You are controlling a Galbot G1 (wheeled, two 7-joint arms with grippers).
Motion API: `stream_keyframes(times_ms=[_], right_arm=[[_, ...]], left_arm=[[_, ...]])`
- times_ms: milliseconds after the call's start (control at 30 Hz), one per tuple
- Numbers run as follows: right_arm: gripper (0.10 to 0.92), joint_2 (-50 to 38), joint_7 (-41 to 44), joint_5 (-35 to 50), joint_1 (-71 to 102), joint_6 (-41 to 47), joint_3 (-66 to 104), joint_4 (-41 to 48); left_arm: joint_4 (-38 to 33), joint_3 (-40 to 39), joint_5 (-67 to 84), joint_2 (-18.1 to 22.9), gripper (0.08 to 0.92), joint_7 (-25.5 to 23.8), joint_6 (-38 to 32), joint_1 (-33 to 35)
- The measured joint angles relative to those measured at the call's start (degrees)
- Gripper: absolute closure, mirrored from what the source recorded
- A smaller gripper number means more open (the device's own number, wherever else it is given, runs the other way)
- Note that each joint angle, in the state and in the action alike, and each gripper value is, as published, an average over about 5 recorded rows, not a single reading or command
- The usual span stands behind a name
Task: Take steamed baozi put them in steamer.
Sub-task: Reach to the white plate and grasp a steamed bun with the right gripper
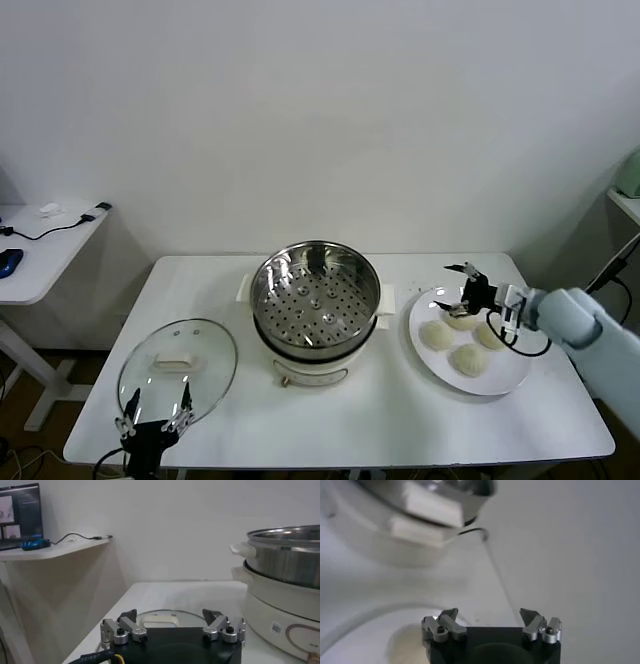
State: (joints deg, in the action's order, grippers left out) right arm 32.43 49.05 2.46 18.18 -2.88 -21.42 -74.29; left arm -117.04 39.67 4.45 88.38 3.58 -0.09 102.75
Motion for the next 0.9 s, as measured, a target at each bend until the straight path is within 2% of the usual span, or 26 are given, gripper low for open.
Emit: stream_keyframes(times_ms=[133,333,900], right_arm=[[0.203,0.0,6.5,-0.4,-10.4,-1.6,-11.3,5.5],[0.203,2.1,11.7,-0.6,-19.5,-2.1,-22.0,12.0],[0.203,15.2,14.8,-2.0,-24.5,-0.8,-30.8,28.7]], left_arm=[[0.3,-0.1,-0.3,0.2,0.177,0.0,-0.2,-0.2],[0.5,0.0,-0.5,0.4,0.177,-0.1,-0.2,-0.4],[1.4,0.3,-1.2,1.2,0.177,-0.2,-0.3,-0.5]])
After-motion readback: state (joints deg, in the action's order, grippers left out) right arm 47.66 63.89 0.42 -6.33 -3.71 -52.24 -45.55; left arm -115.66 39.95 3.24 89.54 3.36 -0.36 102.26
